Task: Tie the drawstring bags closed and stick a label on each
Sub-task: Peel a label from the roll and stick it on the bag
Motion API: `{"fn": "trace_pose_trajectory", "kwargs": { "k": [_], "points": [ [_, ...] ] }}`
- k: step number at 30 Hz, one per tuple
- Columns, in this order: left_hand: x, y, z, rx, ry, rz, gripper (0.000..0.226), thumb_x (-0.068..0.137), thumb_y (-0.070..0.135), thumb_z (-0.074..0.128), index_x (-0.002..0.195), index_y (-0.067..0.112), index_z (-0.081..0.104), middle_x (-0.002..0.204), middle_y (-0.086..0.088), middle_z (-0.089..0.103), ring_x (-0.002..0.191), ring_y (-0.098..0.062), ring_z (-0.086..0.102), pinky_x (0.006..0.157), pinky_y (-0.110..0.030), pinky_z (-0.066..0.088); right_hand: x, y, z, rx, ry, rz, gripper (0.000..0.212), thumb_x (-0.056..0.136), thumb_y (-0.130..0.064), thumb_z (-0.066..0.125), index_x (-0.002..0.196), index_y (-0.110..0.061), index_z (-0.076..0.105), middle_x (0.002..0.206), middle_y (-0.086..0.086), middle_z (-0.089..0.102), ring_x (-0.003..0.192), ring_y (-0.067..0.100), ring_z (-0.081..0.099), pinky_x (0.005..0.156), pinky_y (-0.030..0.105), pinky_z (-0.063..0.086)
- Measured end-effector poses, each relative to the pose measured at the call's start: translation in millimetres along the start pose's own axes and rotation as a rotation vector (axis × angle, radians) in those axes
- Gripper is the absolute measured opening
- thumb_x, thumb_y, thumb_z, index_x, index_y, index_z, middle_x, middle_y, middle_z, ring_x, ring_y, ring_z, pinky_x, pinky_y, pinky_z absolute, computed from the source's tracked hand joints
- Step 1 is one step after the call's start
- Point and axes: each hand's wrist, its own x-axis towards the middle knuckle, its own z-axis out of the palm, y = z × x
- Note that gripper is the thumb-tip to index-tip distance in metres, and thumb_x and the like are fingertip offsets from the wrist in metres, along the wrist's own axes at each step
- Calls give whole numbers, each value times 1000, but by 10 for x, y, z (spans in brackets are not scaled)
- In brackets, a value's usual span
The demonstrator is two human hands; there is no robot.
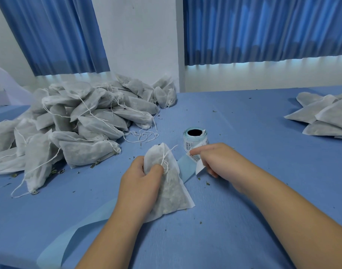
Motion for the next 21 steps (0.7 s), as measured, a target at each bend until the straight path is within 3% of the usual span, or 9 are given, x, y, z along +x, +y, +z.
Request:
{"fn": "trace_pose_trajectory", "kwargs": {
  "k": [2,5,8,12,17,21],
  "points": [
    [4,2,4,3,2,-3,8,86,28,60,80,24,63,68,11,62,58,-1,54,56,-28,36,12,4,-5,-19,-1,5,36,83,-4,37,109,0,61,38,-12,33,42,9,30,52,28,21],
    [11,6,14,8,5,1,8,86,28,60,80,23,62,67,12,61,54,2,52,55,-28,36,15,6,-27,24,2,18,41,82,-5,37,100,-17,71,50,-3,37,47,16,29,52,28,22],
    [4,1,13,14,4,14,9,86,28,59,80,21,61,70,9,60,55,0,51,55,-28,35,30,22,-68,61,4,28,43,84,-5,39,104,-24,71,52,-2,38,41,16,32,47,24,25],
    [-9,15,15,10,12,17,9,86,28,59,80,21,61,72,8,61,61,-6,53,56,-29,35,50,20,-112,73,-6,74,35,86,-11,43,107,-20,70,41,-4,48,36,14,38,44,21,31],
    [-22,14,4,-65,-11,41,9,86,27,60,79,21,61,66,11,57,60,-7,51,58,-29,37,32,59,-224,47,29,-65,27,83,-12,48,90,-19,73,61,-6,63,47,13,49,55,26,38],
    [-97,100,-40,-217,-56,118,9,87,23,63,80,28,64,68,12,62,63,-7,57,60,-29,43,0,136,-413,212,-85,-142,31,85,-3,49,96,-19,73,77,-2,64,56,13,56,55,25,43]
  ]
}}
